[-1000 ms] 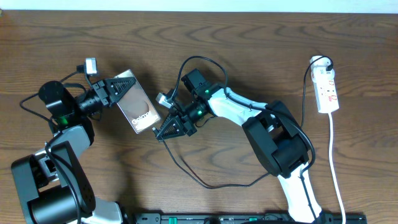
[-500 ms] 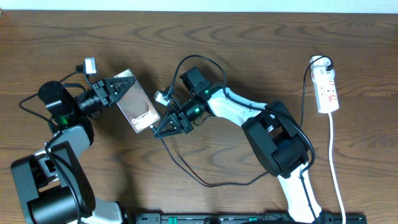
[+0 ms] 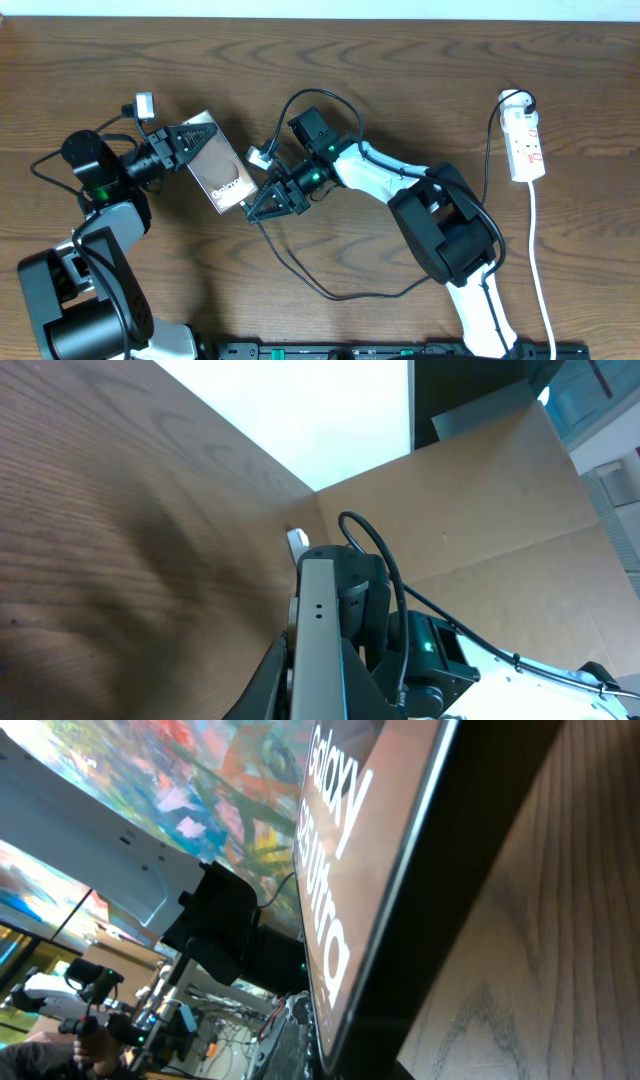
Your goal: Plug charger to phone and switch on socket
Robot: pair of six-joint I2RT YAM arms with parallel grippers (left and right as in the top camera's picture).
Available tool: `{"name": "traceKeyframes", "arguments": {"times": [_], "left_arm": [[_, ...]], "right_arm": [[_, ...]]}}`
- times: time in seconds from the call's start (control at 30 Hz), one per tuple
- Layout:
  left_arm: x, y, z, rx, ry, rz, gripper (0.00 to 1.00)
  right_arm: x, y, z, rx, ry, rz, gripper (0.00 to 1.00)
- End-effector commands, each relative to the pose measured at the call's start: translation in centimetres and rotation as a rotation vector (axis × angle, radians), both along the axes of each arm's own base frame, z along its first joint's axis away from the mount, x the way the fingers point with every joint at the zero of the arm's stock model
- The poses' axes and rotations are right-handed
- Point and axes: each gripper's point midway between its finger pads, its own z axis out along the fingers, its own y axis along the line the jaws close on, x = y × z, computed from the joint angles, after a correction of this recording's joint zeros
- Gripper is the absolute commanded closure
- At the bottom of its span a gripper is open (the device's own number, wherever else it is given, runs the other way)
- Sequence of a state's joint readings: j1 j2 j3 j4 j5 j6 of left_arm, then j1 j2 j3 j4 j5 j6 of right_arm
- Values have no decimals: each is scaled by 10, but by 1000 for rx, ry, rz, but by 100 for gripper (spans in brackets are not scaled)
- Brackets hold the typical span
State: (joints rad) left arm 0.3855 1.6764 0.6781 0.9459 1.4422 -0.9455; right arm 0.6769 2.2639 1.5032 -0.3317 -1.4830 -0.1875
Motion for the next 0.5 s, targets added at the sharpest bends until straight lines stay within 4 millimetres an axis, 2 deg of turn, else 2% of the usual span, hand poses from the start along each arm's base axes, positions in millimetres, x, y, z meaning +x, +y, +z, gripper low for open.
{"name": "traceKeyframes", "arguments": {"times": [0.0,0.47], "left_arm": [[-6,-4,13,5,-36,-67,93],[-9,-16,13,22,-69,-106,93]], "right_arm": [[-2,2,-3,-4,18,9,99],[-1,5,0,8,11,12,99]]}}
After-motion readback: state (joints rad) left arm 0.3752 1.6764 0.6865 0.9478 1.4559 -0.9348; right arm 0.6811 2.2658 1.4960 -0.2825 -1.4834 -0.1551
